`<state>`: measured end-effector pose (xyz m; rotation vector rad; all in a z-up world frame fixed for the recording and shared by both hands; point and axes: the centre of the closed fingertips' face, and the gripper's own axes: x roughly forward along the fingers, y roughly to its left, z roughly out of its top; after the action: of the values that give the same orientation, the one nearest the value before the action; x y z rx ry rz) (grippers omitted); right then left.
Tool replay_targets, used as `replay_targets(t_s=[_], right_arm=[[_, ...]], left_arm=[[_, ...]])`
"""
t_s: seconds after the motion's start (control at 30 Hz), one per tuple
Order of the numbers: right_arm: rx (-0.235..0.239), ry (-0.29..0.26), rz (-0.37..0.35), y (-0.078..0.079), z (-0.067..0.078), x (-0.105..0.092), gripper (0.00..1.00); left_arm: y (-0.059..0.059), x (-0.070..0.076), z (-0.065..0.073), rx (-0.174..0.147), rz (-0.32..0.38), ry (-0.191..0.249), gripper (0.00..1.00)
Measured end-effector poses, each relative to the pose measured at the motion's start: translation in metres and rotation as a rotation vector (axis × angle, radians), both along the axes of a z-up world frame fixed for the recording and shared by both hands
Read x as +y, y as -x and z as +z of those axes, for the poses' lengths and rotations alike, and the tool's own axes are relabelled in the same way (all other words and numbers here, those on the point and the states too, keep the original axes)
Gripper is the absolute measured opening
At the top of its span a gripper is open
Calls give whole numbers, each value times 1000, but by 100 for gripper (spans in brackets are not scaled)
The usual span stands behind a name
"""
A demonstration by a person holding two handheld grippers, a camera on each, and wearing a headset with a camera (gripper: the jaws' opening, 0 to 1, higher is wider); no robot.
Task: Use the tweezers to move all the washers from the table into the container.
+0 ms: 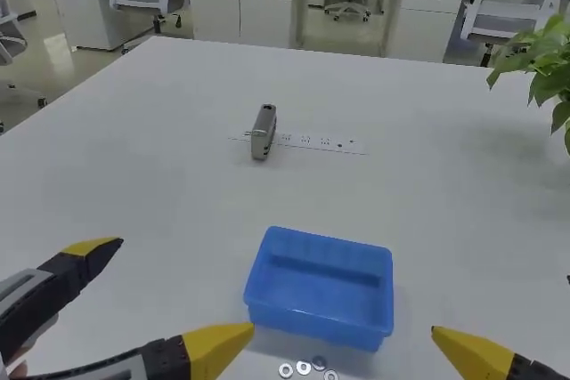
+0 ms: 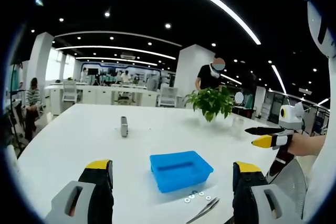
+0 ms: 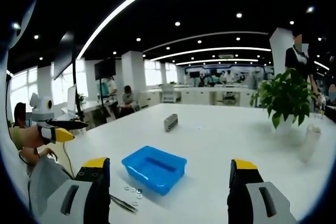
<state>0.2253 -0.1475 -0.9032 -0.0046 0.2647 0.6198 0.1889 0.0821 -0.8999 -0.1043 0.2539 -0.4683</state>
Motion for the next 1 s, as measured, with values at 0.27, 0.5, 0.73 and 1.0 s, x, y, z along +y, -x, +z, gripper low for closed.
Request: replay_targets(t_s=[0.27, 0.5, 0.73, 1.0], right_arm=[[7, 14, 7, -2, -4, 1, 92], [72, 96, 43, -2, -27, 5, 90], [135, 171, 101, 5, -50, 16, 83], [206, 258, 179, 15, -78, 24, 69]], left_arm=[[-3, 0, -3, 12, -14, -2, 96], [-4, -9, -18, 53, -82, -50, 91], [1, -23, -43, 127, -200, -116, 82], [4, -30, -73, 229, -301, -212, 69]])
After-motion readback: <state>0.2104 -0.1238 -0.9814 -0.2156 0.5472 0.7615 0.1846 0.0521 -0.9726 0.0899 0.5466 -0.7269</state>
